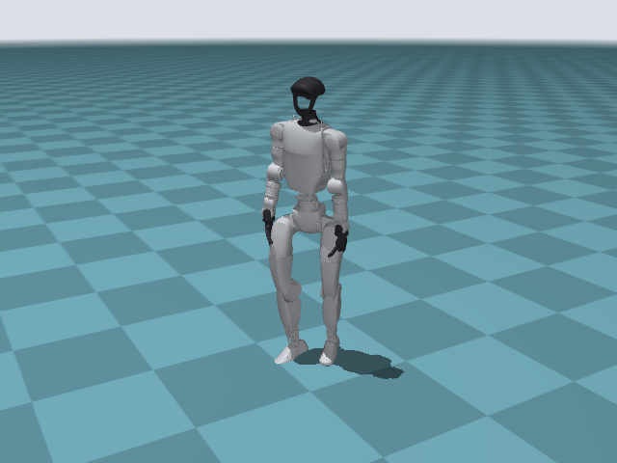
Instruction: In place motions
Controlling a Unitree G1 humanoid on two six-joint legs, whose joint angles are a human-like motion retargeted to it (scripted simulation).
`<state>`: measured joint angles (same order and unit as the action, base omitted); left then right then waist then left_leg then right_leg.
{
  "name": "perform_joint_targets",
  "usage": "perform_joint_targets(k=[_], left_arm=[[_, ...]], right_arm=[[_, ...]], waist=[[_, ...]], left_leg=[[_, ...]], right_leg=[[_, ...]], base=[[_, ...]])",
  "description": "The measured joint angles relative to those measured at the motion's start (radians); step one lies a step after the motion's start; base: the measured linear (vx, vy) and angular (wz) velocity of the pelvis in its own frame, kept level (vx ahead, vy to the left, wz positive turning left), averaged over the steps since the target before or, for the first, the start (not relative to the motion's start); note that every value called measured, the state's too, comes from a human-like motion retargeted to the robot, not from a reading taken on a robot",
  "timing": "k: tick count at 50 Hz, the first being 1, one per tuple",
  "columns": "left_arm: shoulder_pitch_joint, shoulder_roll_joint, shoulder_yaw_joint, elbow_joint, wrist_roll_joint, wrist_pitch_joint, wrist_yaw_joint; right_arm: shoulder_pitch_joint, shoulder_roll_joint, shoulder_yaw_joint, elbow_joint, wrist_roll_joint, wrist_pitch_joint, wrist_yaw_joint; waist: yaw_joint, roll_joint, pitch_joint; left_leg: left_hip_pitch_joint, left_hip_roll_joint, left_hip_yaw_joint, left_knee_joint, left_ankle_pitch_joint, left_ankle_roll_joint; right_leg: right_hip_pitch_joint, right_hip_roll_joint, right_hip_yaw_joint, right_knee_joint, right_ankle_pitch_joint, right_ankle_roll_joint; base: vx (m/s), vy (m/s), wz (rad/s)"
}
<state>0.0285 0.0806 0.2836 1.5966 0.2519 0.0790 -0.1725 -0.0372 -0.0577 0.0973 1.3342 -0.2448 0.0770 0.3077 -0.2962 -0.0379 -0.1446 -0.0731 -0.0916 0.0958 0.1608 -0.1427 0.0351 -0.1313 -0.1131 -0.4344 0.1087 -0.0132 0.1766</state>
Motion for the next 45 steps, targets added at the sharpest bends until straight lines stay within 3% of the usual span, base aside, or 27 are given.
perform_joint_targets(k=[5, 10, 15, 17, 22, 25, 27, 30, 32, 34, 36, 40, 43, 45], left_arm=[[0.002, -0.023, 0.019, -0.044, -0.017, 0.001, -0.01], [0.008, -0.021, 0.004, -0.05, -0.005, -0.014, -0.009], [0.003, 0.005, -0.032, -0.011, 0.034, 0.006, -0.012], [-0.008, 0.022, -0.063, 0.006, 0.066, 0.024, -0.036], [-0.017, 0.071, -0.115, -0.013, 0.136, 0.036, -0.073], [-0.007, 0.094, -0.119, -0.021, 0.145, 0.03, -0.067], [0.006, 0.101, -0.101, -0.017, 0.144, 0.034, -0.062], [0.035, 0.102, -0.074, -0.012, 0.131, 0.04, -0.058], [0.054, 0.097, -0.056, -0.011, 0.125, 0.043, -0.051], [0.067, 0.088, -0.047, -0.011, 0.123, 0.044, -0.045], [0.073, 0.078, -0.047, -0.012, 0.126, 0.046, -0.042], [0.057, 0.06, -0.055, -0.011, 0.147, 0.055, -0.04], [0.028, 0.054, -0.078, -0.016, 0.144, 0.056, -0.045], [0.001, 0.054, -0.096, -0.019, 0.137, 0.057, -0.051]], right_arm=[[-0.003, -0.019, 0.015, 0.004, -0.047, -0.001, -0.02], [0.008, -0.042, 0.005, 0.037, -0.05, 0.007, -0.014], [0.001, -0.075, -0.026, 0.072, -0.047, 0.025, -0.026], [0.001, -0.088, -0.05, 0.073, -0.042, 0.028, -0.041], [-0.021, -0.117, -0.085, 0.083, 0.014, 0.034, -0.086], [-0.029, -0.129, -0.095, 0.095, 0.036, 0.048, -0.093], [-0.036, -0.134, -0.092, 0.107, 0.033, 0.053, -0.103], [-0.042, -0.14, -0.083, 0.134, 0.024, 0.056, -0.119], [-0.051, -0.142, -0.078, 0.159, 0.019, 0.066, -0.127], [-0.056, -0.139, -0.077, 0.181, 0.018, 0.076, -0.139], [-0.058, -0.134, -0.082, 0.203, 0.027, 0.082, -0.147], [-0.057, -0.116, -0.098, 0.253, 0.065, 0.087, -0.153], [-0.043, -0.096, -0.117, 0.283, 0.097, 0.084, -0.158], [-0.031, -0.08, -0.13, 0.296, 0.117, 0.084, -0.159]], waist=[[0.045, -0.02, 0.014], [0.091, -0.007, 0.044], [0.127, 0.023, 0.071], [0.026, 0.055, 0.066], [-0.054, 0.081, 0.118], [-0.064, 0.094, 0.133], [-0.061, 0.11, 0.134], [-0.042, 0.145, 0.123], [-0.021, 0.169, 0.101], [0.005, 0.186, 0.079], [0.032, 0.196, 0.062], [0.07, 0.192, 0.02], [0.053, 0.183, 0.015], [0.014, 0.199, 0.019]], left_leg=[[-0.026, -0.073, -0.273, 0.054, 0.052, 0.05], [0.022, -0.087, -0.507, 0.003, 0.061, -0.02], [0.014, -0.022, -0.172, -0.029, 0.013, 0.017], [0.036, -0.029, -0.203, -0.077, 0.015, 0.034], [0.063, 0.005, 0.008, -0.131, -0.006, 0.048], [0.08, 0.039, 0.173, -0.155, -0.024, 0.038], [0.092, 0.067, 0.299, -0.171, -0.041, 0.024], [0.1, 0.121, 0.501, -0.181, -0.069, -0.009], [0.097, 0.149, 0.641, -0.184, -0.085, -0.035], [0.097, 0.162, 0.763, -0.187, -0.101, -0.059], [0.102, 0.162, 0.858, -0.191, -0.115, -0.083], [0.107, 0.142, 0.994, -0.185, -0.135, -0.131], [0.128, 0.119, 1.048, -0.173, -0.147, -0.154], [0.145, 0.122, 1.07, -0.167, -0.148, -0.166]], right_leg=[[-0.031, -0.014, 0.17, 0.015, 0.035, 0.015], [-0.053, 0.041, 0.384, 0.012, 0.087, 0.024], [-0.087, 0.119, 0.596, 0.004, 0.153, 0.038], [-0.117, 0.121, 0.567, 0.008, 0.152, 0.048], [-0.175, 0.154, 0.61, 0.019, 0.134, 0.034], [-0.218, 0.151, 0.524, 0.025, 0.105, -0.027], [-0.249, 0.129, 0.379, 0.046, 0.054, -0.126], [-0.257, 0.069, 0.019, 0.079, -0.08, -0.295], [-0.233, 0.028, -0.246, 0.106, -0.193, -0.354], [-0.187, 0.011, -0.487, 0.122, -0.295, -0.37], [-0.142, 0.007, -0.655, 0.128, -0.363, -0.343], [-0.095, 0.014, -0.857, 0.112, -0.365, -0.272], [-0.113, 0.011, -0.789, 0.082, -0.169, -0.287], [-0.145, 0.028, -0.659, 0.075, -0.155, -0.31]], base=[[-0.07, 0.18, -1.52], [-0.06, 0.23, -2.24], [-0.1, 0.3, -2.71], [-0.24, 0.4, -1.0], [-0.3, 0.51, -2.17], [-0.24, 0.55, -2.9], [-0.22, 0.59, -3.26], [-0.25, 0.67, -3.53], [-0.25, 0.59, -3.71], [-0.28, 0.6, -3.7], [-0.25, 0.52, -3.46], [-0.25, 0.44, -2.84], [-0.32, 0.36, -1.64], [-0.23, 0.26, -0.65]])
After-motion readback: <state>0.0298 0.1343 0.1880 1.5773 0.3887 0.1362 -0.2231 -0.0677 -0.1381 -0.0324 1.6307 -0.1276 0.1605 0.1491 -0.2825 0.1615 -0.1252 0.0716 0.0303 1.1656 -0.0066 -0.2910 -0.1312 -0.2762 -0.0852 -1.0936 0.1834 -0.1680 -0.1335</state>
